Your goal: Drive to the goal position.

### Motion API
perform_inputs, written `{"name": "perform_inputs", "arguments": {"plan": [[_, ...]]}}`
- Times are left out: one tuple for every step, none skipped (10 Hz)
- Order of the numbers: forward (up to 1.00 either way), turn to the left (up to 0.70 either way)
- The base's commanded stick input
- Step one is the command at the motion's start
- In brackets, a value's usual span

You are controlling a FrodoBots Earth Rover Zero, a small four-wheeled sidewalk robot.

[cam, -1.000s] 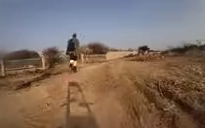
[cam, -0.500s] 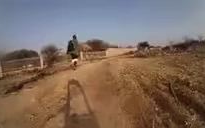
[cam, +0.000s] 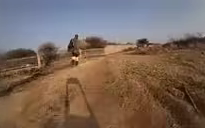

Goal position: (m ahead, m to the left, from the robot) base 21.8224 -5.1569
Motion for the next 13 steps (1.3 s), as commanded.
{"name": "perform_inputs", "arguments": {"plan": [[0.7,0.05],[0.7,0.28],[0.7,0.35],[0.7,0.35],[0.7,0.28],[0.7,0.2],[0.7,0.12],[0.7,0.04],[0.7,0.0],[0.7,0.0],[0.7,0.0],[0.7,0.0],[0.7,0.0]]}}
